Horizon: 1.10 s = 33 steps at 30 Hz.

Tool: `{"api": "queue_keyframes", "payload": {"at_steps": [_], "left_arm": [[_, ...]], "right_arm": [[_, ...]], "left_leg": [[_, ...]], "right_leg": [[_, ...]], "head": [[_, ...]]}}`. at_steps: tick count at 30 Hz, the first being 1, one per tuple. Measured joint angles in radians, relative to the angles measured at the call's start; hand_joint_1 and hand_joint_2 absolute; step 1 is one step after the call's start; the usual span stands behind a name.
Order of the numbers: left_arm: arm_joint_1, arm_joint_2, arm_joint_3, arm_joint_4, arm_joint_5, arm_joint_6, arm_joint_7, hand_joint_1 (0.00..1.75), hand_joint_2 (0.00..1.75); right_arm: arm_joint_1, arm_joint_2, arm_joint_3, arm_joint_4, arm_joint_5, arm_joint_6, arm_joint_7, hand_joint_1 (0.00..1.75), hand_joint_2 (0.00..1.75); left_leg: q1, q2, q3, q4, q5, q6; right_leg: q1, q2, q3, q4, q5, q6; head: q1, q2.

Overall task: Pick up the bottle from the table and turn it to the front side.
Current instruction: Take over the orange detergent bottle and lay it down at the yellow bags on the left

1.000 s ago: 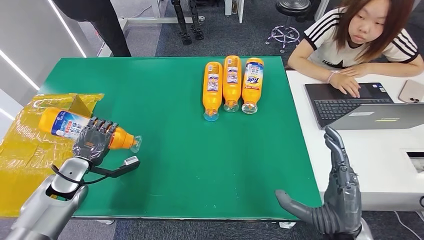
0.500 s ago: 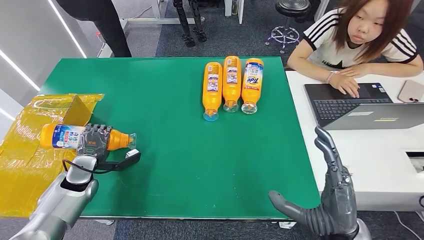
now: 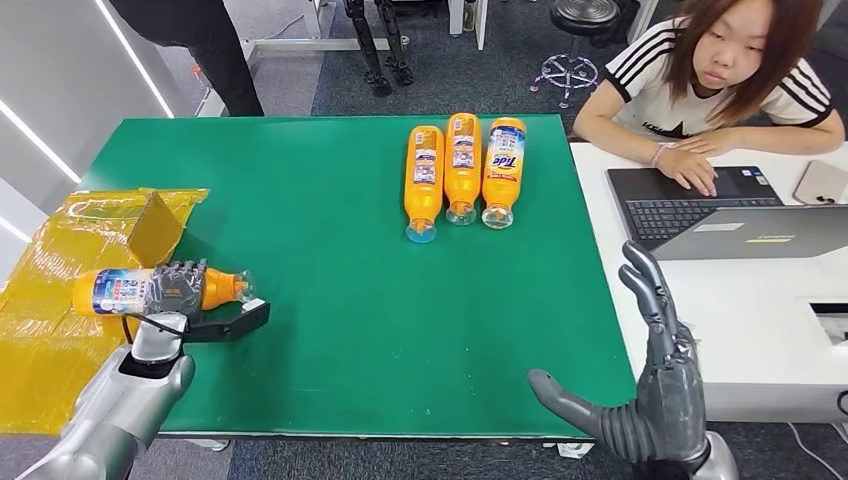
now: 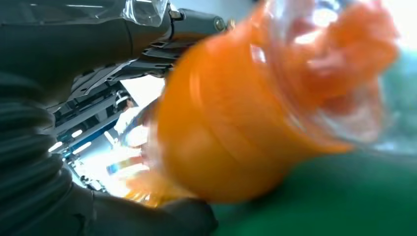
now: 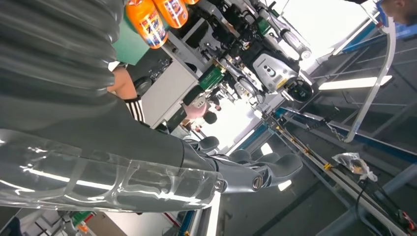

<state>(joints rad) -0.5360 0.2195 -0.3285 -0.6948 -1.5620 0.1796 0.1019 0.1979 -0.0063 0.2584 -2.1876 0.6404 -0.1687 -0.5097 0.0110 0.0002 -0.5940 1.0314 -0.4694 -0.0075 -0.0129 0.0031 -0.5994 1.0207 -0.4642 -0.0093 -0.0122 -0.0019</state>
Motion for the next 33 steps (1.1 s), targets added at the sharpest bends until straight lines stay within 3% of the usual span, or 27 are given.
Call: {"api": "queue_keyframes", "payload": {"at_steps": [18, 23, 27, 30, 33], "left_arm": [[-0.032, -0.031, 0.04, 0.044, -0.002, -0.005, -0.049, 0.0, 1.75], [0.018, -0.071, 0.095, -0.001, 0.187, 0.245, -0.228, 0.0, 1.75], [0.102, -0.108, 0.147, -0.15, 0.434, 0.42, -0.403, 0.0, 1.75], [0.162, -0.138, 0.191, -0.277, 0.49, 0.499, -0.503, 0.0, 1.75], [0.203, -0.193, 0.263, -0.379, 0.565, 0.517, -0.661, 0.0, 1.75]], "right_arm": [[-0.006, 0.037, 0.003, -0.025, 0.008, 0.015, 0.016, 0.0, 1.75], [0.001, 0.04, -0.003, -0.025, -0.017, 0.01, 0.004, 0.0, 1.75], [0.013, 0.038, -0.005, -0.018, -0.057, 0.003, -0.008, 0.0, 1.75], [0.01, 0.035, -0.005, -0.004, -0.082, 0.005, -0.011, 0.0, 1.75], [0.002, 0.031, -0.004, 0.017, -0.1, -0.007, -0.01, 0.0, 1.75]], "left_leg": [[0.0, -0.001, 0.002, 0.0, 0.0, 0.0], [0.0, -0.003, 0.001, 0.0, 0.0, 0.0], [0.0, 0.001, 0.001, 0.0, -0.002, 0.0], [0.0, 0.0, 0.0, 0.0, -0.002, 0.0], [0.0, -0.001, 0.0, 0.0, -0.002, 0.0]], "right_leg": [[0.0, -0.001, 0.002, 0.0, 0.0, 0.0], [0.0, -0.003, 0.002, 0.0, 0.0, 0.0], [0.0, 0.001, 0.001, -0.001, -0.001, 0.0], [0.0, 0.0, 0.001, -0.001, -0.002, 0.001], [0.0, -0.001, 0.001, -0.001, -0.002, 0.002]], "head": [[0.0, 0.0], [0.0, 0.0], [0.0, 0.0], [0.0, 0.0], [0.0, 0.0]]}}
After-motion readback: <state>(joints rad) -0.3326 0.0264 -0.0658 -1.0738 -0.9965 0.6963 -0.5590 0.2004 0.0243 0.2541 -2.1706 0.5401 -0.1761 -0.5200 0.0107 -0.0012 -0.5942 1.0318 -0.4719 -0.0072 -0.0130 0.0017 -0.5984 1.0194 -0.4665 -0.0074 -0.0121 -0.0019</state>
